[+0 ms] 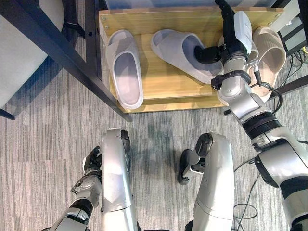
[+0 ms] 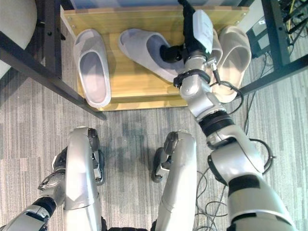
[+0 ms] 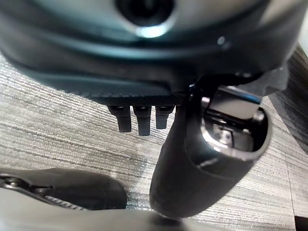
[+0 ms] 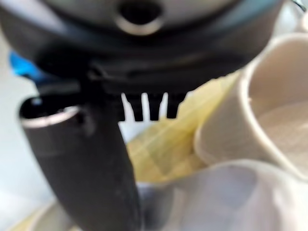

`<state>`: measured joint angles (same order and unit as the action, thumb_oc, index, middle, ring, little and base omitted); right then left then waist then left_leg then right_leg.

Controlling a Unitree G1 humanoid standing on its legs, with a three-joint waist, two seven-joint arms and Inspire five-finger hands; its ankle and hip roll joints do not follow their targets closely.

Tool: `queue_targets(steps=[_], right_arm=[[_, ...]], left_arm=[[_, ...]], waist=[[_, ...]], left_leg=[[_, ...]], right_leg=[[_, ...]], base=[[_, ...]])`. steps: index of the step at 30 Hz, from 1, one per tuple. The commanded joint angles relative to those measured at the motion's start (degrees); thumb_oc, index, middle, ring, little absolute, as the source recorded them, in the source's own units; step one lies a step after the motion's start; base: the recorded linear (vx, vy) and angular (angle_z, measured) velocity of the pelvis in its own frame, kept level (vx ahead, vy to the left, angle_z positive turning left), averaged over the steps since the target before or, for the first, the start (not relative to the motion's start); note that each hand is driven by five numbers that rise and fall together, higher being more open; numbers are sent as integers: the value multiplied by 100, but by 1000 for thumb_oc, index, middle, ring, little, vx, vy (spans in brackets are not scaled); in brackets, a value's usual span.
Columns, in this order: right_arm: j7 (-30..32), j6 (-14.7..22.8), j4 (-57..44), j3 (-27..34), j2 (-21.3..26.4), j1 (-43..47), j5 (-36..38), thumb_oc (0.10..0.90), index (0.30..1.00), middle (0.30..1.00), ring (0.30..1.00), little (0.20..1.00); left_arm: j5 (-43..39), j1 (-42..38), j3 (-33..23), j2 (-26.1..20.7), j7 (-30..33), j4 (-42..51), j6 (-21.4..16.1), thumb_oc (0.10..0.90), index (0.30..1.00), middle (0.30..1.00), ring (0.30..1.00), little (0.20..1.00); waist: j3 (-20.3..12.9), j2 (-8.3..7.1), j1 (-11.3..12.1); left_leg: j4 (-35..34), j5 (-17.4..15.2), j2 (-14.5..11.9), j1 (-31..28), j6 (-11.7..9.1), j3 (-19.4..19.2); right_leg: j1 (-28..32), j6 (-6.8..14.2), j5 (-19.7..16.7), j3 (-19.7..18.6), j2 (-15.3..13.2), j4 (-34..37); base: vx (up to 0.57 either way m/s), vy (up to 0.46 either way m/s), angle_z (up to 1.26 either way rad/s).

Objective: Arrange the slippers neatly on the shoe rack.

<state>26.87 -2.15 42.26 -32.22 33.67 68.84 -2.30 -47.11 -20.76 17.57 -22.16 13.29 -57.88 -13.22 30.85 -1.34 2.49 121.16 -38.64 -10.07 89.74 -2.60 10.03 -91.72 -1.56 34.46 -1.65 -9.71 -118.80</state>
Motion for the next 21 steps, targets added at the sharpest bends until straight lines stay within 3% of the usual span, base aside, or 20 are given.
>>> queue_targets(steps=[1, 10, 15, 21], right_arm=[[165, 232, -371, 84, 107, 816, -377, 800, 900, 900, 900, 900], [259, 291, -948, 428, 197, 594, -513, 800, 900, 900, 900, 900], [546, 398, -1932, 1287, 89, -442, -700, 800, 900, 900, 900, 900], [779, 455, -2458, 1838, -76, -1288, -773, 800, 900, 900, 900, 900]], left_arm=[[272, -269, 473, 484, -253, 94, -35, 800, 900, 900, 900, 900], [406, -251, 409, 541, -244, -27, -10, 800, 900, 900, 900, 900], [661, -322, 351, 619, -119, -134, 11, 800, 900, 900, 900, 900], [752, -326, 326, 649, -14, -78, 10, 800, 900, 900, 900, 900]], waist=[[-106, 81, 87], [-106, 63, 51], [-106, -14, -48], [-106, -39, -109]], left_leg=[[-228, -320, 273, 21, 421, 210], [-266, -321, 280, 21, 416, 195], [-302, -315, 275, 21, 416, 171], [-305, -308, 290, 21, 437, 160]], right_leg=[[177, -208, 723, -42, -24, 42], [177, -210, 721, -65, -23, 53], [177, -217, 698, -62, 2, 73], [177, -216, 706, -77, 16, 79]], base=[[0, 0, 0], [0, 0, 0], [-1, 0, -1], [0, 0, 0]])
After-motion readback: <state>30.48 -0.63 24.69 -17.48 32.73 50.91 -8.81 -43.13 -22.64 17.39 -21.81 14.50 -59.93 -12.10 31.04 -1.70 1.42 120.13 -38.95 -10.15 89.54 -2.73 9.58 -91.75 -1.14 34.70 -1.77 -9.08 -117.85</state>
